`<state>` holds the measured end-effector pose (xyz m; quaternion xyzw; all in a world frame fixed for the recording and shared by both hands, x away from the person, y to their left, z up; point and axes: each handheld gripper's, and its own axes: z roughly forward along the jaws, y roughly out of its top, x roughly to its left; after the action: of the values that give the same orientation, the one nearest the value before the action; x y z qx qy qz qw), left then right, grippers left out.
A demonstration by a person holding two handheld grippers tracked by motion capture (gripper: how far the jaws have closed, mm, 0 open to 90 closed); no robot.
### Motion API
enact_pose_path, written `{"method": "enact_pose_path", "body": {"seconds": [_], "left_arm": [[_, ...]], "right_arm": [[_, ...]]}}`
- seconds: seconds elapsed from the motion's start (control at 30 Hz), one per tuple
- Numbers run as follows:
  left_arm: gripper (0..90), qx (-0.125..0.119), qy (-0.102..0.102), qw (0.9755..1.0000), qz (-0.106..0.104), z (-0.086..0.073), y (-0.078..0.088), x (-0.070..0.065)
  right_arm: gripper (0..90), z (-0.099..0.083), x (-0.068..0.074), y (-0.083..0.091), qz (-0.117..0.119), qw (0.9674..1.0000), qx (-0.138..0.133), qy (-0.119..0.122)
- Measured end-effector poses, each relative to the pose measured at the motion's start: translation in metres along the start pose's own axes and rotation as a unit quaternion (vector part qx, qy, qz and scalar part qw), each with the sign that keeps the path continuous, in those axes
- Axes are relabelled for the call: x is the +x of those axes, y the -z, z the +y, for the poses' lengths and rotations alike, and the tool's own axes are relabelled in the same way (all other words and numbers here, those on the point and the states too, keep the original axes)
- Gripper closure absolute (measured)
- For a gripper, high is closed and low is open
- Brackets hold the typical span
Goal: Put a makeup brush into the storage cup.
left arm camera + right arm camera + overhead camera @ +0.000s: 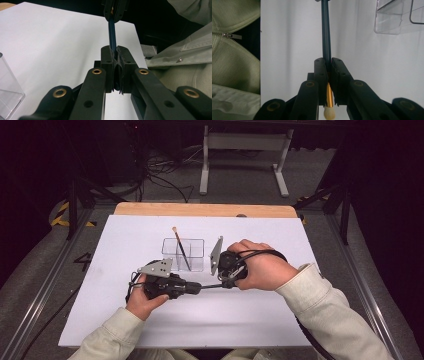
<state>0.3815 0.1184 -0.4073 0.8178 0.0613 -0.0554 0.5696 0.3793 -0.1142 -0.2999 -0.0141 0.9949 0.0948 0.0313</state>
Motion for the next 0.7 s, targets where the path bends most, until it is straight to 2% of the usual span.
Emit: {"method": "enact_pose_path", "body": {"seconds": [0.23, 0.43, 0.57, 0.63, 0.67, 0.7], "left_arm": [[84.5, -0.003, -0.001, 1.0000, 0.007, 0.000, 0.002, 0.000], [84.5, -0.014, 0.001, 0.9998, 0.015, 0.000, 0.006, 0.000], [84.4, -0.024, 0.001, 0.9995, 0.022, -0.001, 0.010, 0.002], [84.5, -0.027, 0.002, 0.9993, 0.025, -0.001, 0.011, 0.002], [84.5, -0.031, 0.005, 0.9992, 0.025, -0.002, 0.012, 0.002], [84.4, -0.038, 0.006, 0.9989, 0.026, -0.003, 0.012, 0.002]], "right_arm": [[82.8, -0.001, -0.001, 0.001, -0.005, 1.0000, -0.004, 0.000], [67.3, -0.004, -0.001, 0.008, -0.021, 0.9986, -0.046, -0.012], [63.8, -0.012, 0.001, 0.017, -0.042, 0.9956, -0.081, -0.021], [60.6, -0.017, 0.000, 0.024, -0.058, 0.9919, -0.109, -0.029], [60.6, -0.017, 0.000, 0.024, -0.058, 0.9919, -0.109, -0.029], [60.0, -0.021, 0.001, 0.029, -0.066, 0.9895, -0.125, -0.034]]}}
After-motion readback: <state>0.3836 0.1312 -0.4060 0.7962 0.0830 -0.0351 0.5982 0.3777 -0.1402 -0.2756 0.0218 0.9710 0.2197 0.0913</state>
